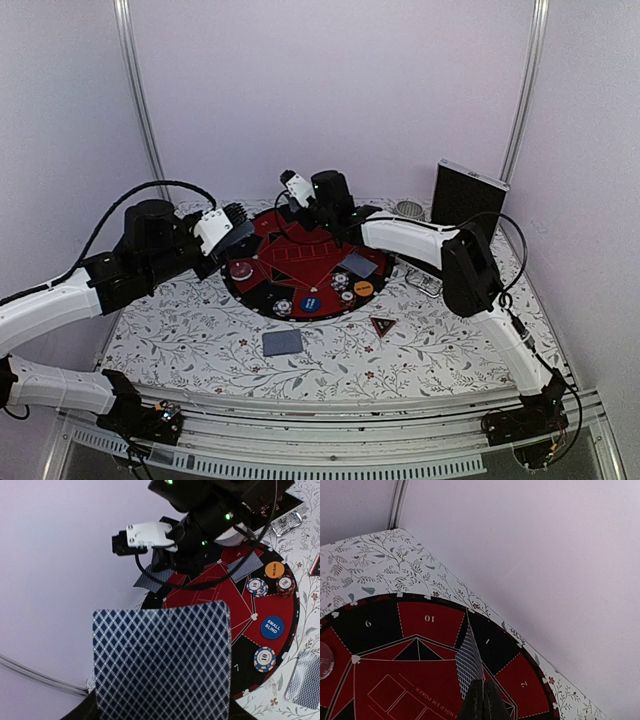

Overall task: Distribute texas hold em gaming equipment
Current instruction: Flop the poker card in the community card area.

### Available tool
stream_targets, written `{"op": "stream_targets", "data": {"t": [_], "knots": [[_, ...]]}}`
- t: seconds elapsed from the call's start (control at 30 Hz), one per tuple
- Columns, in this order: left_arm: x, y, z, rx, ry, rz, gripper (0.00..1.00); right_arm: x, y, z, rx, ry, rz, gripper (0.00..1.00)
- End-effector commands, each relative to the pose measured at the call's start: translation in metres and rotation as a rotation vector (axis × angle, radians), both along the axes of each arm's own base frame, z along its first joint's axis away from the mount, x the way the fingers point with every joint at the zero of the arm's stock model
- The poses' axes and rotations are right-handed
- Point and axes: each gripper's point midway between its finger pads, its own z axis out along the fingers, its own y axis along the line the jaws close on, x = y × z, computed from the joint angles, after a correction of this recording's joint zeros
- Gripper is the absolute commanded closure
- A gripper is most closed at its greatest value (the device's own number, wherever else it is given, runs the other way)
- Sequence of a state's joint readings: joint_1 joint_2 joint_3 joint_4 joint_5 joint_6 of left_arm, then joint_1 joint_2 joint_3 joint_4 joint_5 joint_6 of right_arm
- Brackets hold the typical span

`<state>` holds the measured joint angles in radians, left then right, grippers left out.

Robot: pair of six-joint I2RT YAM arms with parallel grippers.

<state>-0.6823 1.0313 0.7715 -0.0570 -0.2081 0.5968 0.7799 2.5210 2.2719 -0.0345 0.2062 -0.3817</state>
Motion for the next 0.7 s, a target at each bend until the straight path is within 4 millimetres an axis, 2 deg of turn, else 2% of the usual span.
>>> {"op": "stream_targets", "data": {"t": [0.0, 0.17, 0.4, 0.47, 0.67], "knots": [[0.003, 0.0, 0.015, -0.049, -0.038, 0.0, 0.44, -0.002, 0.039, -0.005, -0.073, -0.23, -0.006, 0.99], [0.002, -0.003, 0.014, -0.055, -0.031, -0.018, 0.44, -0.009, 0.052, -0.077, -0.253, -0.226, 0.008, 0.99], [0.0, -0.004, 0.016, -0.061, -0.029, -0.031, 0.44, -0.039, 0.07, -0.145, -0.387, -0.134, 0.137, 0.99], [-0.001, -0.003, 0.016, -0.062, -0.033, -0.03, 0.44, -0.045, 0.074, -0.154, -0.388, -0.096, 0.179, 0.99], [-0.003, -0.003, 0.019, -0.069, -0.039, -0.037, 0.44, -0.058, 0.085, -0.153, -0.314, -0.011, 0.231, 0.99]]}}
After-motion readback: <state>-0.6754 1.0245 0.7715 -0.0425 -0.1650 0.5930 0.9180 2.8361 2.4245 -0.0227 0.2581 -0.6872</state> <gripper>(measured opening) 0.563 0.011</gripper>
